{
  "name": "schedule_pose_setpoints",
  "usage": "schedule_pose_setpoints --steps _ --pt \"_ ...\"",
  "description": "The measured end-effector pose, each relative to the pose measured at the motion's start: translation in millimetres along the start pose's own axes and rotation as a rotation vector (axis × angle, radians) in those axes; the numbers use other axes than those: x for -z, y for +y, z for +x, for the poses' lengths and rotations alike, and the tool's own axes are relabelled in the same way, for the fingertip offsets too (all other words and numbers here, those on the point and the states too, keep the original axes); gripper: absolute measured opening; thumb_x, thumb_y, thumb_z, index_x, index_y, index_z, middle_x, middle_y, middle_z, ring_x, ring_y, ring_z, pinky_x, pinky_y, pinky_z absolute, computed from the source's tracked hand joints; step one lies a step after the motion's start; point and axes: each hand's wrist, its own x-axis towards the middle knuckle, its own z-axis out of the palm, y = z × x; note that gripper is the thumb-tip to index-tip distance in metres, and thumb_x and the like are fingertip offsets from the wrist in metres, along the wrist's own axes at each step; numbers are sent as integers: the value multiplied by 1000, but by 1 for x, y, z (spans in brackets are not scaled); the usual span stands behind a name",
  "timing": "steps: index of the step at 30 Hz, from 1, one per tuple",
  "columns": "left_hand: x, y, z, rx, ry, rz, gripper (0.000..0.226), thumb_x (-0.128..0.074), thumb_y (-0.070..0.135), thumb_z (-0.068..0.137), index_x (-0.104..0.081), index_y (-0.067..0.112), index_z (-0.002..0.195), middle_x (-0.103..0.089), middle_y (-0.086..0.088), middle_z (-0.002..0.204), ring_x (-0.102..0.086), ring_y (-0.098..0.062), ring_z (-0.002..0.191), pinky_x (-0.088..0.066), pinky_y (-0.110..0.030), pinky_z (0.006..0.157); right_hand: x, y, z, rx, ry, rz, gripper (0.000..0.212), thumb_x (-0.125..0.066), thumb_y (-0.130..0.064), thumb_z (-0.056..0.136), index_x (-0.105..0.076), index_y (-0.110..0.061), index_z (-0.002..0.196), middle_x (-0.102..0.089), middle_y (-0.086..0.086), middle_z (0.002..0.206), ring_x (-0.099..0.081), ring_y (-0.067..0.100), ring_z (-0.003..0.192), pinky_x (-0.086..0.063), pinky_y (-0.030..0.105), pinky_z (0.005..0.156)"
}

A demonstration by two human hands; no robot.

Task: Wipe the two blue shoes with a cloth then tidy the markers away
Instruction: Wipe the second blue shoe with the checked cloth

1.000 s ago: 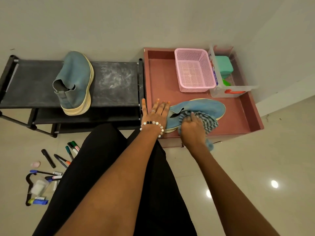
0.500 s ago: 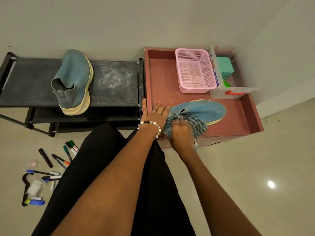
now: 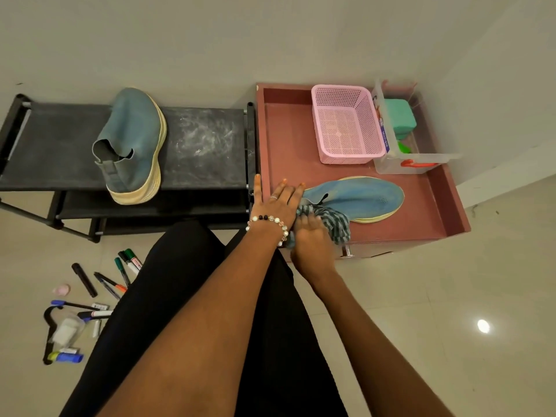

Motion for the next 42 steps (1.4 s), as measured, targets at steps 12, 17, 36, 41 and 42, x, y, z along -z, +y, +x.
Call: schedule_pose_setpoints --steps 12,17,36,41,42 --pt "-2 0 0 4 11 -11 74 -39 9 98 11 20 152 -4 3 161 3 -17 148 15 -68 106 5 3 10 -59 -28 10 35 -64 3 73 -61 9 107 -61 28 108 -56 40 107 -45 46 95" --pt "0 0 -1 1 -11 -3 76 -41 10 98 12 19 151 -1 2 161 5 -17 148 15 -67 106 16 44 -8 60 50 35 50 -66 8 66 -64 -6 114 -63 14 121 -57 32 112 -33 38 107" --pt "-3 1 2 14 9 -32 74 -38 7 98 10 21 152 1 3 161 7 -16 148 16 -65 105 13 2 4 -196 -1 -7 38 -54 -1 84 -53 10 121 -51 28 129 -39 37 130 -16 43 115" --pt "-4 -1 2 8 5 -36 71 -33 4 98 10 22 152 3 3 161 7 -16 148 15 -67 107 10 11 -6 -7 -6 157 33 -56 9 73 -63 4 104 -62 21 109 -55 36 106 -40 46 103" --pt "-3 -1 1 6 -1 -38 72 -33 3 98 11 21 152 4 3 161 7 -16 148 14 -67 107 13 26 -7 7 -10 124 37 -58 8 72 -64 -2 107 -62 17 113 -55 34 106 -42 46 101"
